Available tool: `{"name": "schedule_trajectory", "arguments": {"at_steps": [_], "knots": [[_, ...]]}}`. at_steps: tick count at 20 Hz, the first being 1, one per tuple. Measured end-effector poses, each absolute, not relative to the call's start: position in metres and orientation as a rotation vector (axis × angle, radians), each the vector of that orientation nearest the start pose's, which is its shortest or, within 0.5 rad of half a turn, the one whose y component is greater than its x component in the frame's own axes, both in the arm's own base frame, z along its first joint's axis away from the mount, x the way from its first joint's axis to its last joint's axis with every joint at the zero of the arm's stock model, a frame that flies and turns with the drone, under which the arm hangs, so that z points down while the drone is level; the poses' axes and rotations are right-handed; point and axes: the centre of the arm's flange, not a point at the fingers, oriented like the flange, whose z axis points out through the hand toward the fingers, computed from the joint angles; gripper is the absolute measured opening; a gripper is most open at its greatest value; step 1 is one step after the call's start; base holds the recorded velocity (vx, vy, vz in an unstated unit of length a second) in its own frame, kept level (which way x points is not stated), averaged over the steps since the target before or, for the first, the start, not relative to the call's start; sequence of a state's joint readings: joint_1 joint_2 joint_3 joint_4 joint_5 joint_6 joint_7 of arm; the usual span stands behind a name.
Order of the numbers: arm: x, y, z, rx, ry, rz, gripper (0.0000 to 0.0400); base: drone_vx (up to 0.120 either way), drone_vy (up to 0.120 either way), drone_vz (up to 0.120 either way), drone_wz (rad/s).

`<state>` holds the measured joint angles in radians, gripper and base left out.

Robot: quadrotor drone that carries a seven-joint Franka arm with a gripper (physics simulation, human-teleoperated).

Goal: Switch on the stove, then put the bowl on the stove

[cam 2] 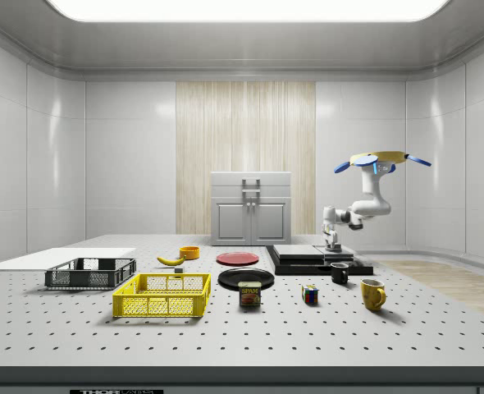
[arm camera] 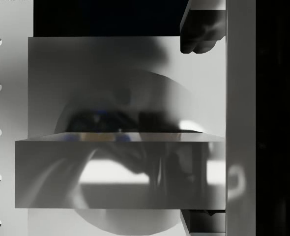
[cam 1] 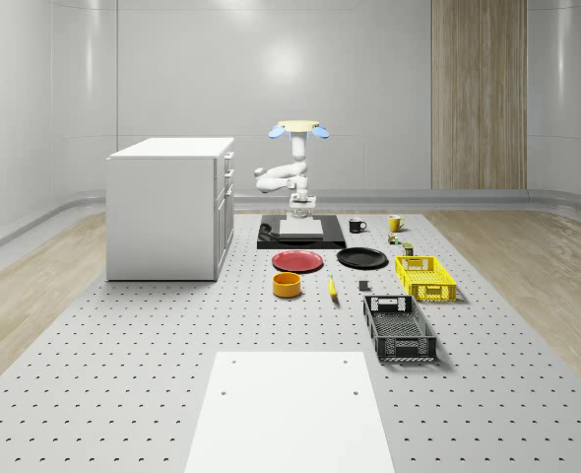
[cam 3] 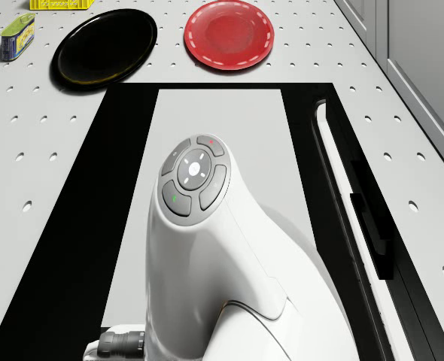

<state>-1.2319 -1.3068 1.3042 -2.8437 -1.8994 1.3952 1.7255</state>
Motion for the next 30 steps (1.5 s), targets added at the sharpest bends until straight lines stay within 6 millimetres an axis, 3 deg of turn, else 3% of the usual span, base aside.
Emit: {"name": "schedule_trajectory", "arguments": {"at_steps": [12, 20, 26, 30], "knots": [[0.317, -0.044, 0.503, 0.001, -0.002, 0.785, 0.0400, 0.000, 0.000, 0.000, 0.000], [0.317, -0.077, 0.503, 0.000, -0.002, 0.785, 0.0400, 0.000, 0.000, 0.000, 0.000], [0.317, -0.092, 0.503, 0.000, -0.002, 0.785, 0.0400, 0.113, 0.000, 0.000, 0.000], [0.317, -0.088, 0.503, 0.000, -0.002, 0.785, 0.0400, 0.020, 0.000, 0.000, 0.000]]}}
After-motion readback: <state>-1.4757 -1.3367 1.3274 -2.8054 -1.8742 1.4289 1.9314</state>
